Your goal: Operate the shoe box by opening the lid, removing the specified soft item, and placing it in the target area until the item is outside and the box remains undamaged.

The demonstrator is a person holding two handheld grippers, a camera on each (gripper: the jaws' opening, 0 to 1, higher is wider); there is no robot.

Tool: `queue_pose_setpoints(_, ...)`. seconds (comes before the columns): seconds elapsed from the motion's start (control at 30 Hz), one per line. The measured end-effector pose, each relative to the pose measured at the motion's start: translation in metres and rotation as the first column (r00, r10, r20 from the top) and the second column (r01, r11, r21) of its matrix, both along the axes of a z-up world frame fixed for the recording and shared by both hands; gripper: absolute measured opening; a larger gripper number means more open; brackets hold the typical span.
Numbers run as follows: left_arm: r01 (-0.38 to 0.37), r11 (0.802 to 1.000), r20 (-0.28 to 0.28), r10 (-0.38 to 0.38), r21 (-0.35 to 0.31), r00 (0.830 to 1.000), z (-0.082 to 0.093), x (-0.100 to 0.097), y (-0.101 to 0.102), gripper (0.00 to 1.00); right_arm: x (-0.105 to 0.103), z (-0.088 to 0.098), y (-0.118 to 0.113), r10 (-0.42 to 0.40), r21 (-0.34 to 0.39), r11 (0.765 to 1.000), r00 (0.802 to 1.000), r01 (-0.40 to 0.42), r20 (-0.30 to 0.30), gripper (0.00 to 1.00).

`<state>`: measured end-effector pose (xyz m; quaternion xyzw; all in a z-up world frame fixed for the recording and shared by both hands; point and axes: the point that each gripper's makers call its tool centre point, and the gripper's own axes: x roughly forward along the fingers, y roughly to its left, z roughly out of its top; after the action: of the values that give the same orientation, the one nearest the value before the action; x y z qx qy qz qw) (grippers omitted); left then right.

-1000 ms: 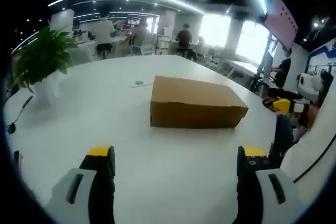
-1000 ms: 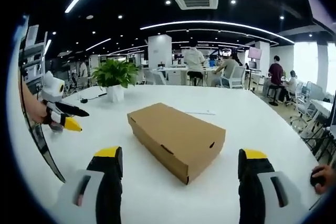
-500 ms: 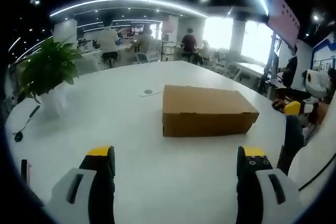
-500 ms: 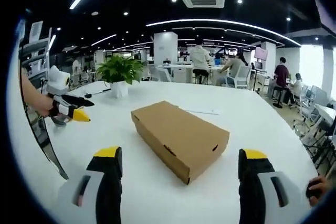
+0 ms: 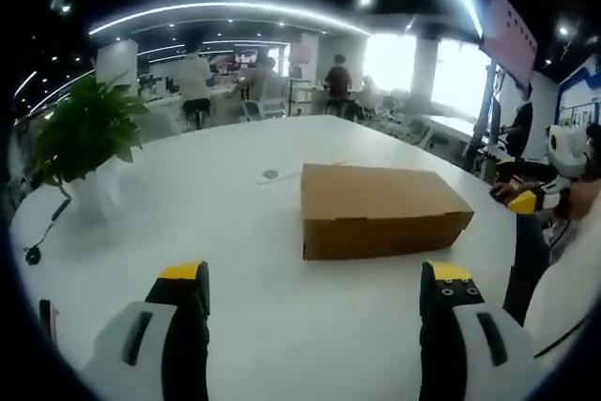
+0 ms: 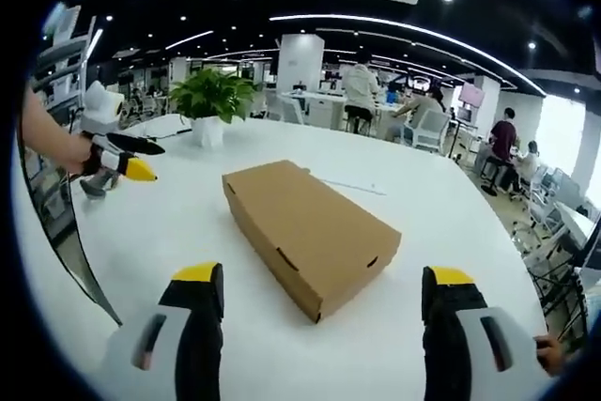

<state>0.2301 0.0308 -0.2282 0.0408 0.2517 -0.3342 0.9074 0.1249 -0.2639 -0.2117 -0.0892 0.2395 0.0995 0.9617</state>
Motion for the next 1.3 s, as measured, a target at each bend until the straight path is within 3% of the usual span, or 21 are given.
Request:
queue_pose_setpoints(0.13, 0.045, 0.999, -0.029, -0.044, 0.012, 0.999, -0.009, -0.004, -0.008, 0.95, -0.003, -0.003, -0.003, -0.034, 0.017, 0.999, 0.999, 0.034, -0.005, 0.89)
queue_pose_setpoints(0.27, 0.076, 0.997, -0.026, -0.076, -0.009, 0.997, -0.006, 0.004, -0.018, 0.97, -0.005, 0.006, -0.003, -0.063, 0.08, 0.995, 0.997, 0.059, 0.05, 0.92)
queue_pose_setpoints(0.6, 0.109, 0.994, -0.04, -0.11, -0.026, 0.993, 0.002, 0.025, -0.03, 0.98, -0.009, 0.001, 0.003, -0.052, 0.055, 0.997, 0.998, 0.05, 0.031, 0.91)
queue_pose_setpoints(0.77, 0.129, 0.991, -0.041, -0.13, -0.027, 0.991, 0.005, 0.026, -0.035, 0.97, -0.008, 0.0, 0.003, -0.071, 0.066, 0.995, 0.997, 0.068, 0.031, 0.91)
queue_pose_setpoints(0.9, 0.154, 0.988, -0.032, -0.154, -0.021, 0.987, 0.004, 0.024, -0.04, 0.97, -0.006, 0.003, 0.003, -0.076, 0.077, 0.994, 0.995, 0.072, 0.056, 0.92)
queue_pose_setpoints(1.07, 0.173, 0.985, -0.038, -0.173, 0.0, 0.984, 0.001, 0.022, -0.04, 0.96, 0.003, 0.024, 0.01, -0.106, 0.228, 0.972, 0.978, 0.064, 0.181, 0.98)
queue_pose_setpoints(1.17, 0.169, 0.985, -0.036, -0.169, 0.017, 0.985, -0.001, 0.027, -0.036, 0.97, 0.002, 0.015, 0.011, -0.103, 0.209, 0.975, 0.985, 0.073, 0.135, 0.97)
queue_pose_setpoints(1.3, 0.155, 0.988, -0.035, -0.154, 0.009, 0.987, 0.0, 0.03, -0.035, 0.97, 0.002, 0.011, 0.011, -0.087, 0.177, 0.982, 0.989, 0.065, 0.12, 0.96)
